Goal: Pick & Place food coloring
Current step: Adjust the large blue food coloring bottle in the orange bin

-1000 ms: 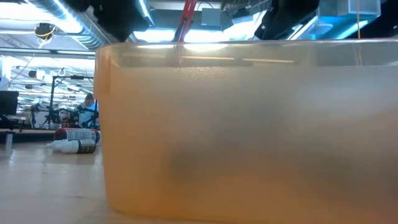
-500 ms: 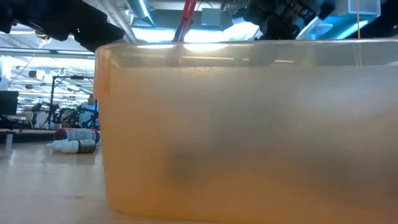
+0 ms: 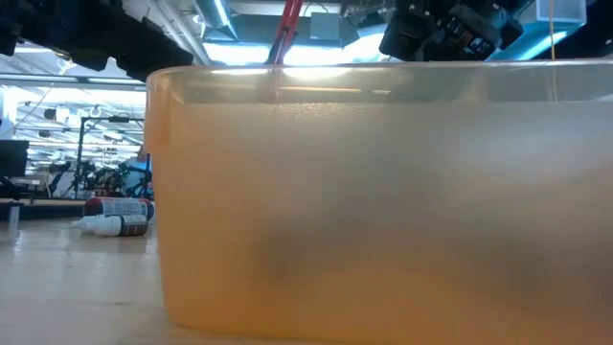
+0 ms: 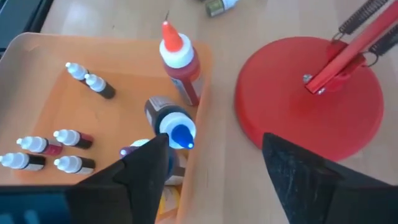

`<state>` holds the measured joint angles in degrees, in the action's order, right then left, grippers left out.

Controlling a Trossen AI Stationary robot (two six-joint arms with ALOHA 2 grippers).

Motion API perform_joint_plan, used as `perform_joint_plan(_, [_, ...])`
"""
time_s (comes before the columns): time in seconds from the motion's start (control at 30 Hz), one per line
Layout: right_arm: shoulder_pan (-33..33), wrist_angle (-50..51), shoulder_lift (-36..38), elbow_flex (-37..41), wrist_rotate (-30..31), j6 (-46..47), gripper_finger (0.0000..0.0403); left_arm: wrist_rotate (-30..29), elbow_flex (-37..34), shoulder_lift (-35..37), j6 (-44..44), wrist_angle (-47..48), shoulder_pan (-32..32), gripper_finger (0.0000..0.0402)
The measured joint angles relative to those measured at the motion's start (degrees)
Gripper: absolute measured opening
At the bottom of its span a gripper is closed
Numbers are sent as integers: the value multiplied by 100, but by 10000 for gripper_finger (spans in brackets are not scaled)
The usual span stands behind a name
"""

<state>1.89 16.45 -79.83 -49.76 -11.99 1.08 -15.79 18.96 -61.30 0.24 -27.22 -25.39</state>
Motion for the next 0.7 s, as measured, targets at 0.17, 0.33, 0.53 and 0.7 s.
perform_joint_plan(0.17, [90, -278, -73, 80, -339, -17, 256, 0, 0, 0, 9, 27, 0, 170])
perform_joint_plan(0.33, [100, -364, -274, 107, -370, -203, 241, 0, 0, -2, 12, 43, 0, 169])
perform_joint_plan(0.53, [100, -586, -515, 107, -793, -291, 223, 2, 0, -2, 55, 45, 0, 171])
perform_joint_plan(0.7, [100, -577, -562, 107, -731, -432, 216, 2, 0, -2, 55, 45, 0, 169])
